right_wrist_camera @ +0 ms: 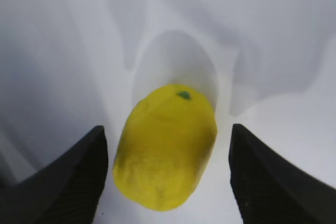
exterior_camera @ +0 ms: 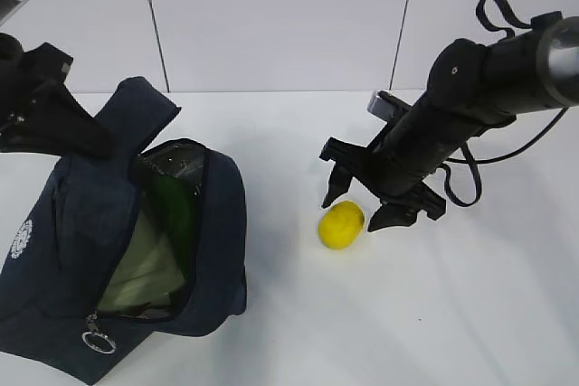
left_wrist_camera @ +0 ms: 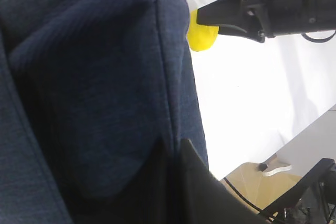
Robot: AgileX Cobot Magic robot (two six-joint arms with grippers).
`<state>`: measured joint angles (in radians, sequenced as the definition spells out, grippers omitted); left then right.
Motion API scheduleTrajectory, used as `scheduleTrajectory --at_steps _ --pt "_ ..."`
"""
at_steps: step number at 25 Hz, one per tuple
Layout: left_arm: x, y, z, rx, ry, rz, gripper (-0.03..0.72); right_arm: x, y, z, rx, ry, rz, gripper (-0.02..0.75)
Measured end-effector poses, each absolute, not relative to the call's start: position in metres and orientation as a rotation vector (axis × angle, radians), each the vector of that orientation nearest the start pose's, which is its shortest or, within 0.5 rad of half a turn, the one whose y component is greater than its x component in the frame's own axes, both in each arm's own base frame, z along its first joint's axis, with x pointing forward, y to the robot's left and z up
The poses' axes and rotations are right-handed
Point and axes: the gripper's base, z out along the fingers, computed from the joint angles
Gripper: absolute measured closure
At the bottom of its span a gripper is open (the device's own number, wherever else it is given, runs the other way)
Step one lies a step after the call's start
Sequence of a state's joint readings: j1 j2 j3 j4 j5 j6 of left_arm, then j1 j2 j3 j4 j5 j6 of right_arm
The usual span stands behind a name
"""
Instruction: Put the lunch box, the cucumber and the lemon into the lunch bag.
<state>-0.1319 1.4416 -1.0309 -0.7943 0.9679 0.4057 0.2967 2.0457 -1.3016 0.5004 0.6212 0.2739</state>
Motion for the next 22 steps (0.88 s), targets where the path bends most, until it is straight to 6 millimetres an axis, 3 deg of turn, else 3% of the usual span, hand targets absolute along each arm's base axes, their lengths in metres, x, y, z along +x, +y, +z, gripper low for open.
scheduleTrajectory --at_steps 9,15,22 --pt "0.269 -0.090 0.283 0.215 2.625 -0.922 0.694 0.377 0.146 0.123 0.532 2.932 0.632 0.192" --pt "0.269 -0.090 0.283 0.215 2.625 -0.922 0.694 0.377 0.146 0.124 0.527 2.934 0.635 0.324" --pt "0.269 -0.090 0.283 0.214 2.625 -0.924 0.694 0.376 0.147 0.126 0.478 2.970 0.642 0.341"
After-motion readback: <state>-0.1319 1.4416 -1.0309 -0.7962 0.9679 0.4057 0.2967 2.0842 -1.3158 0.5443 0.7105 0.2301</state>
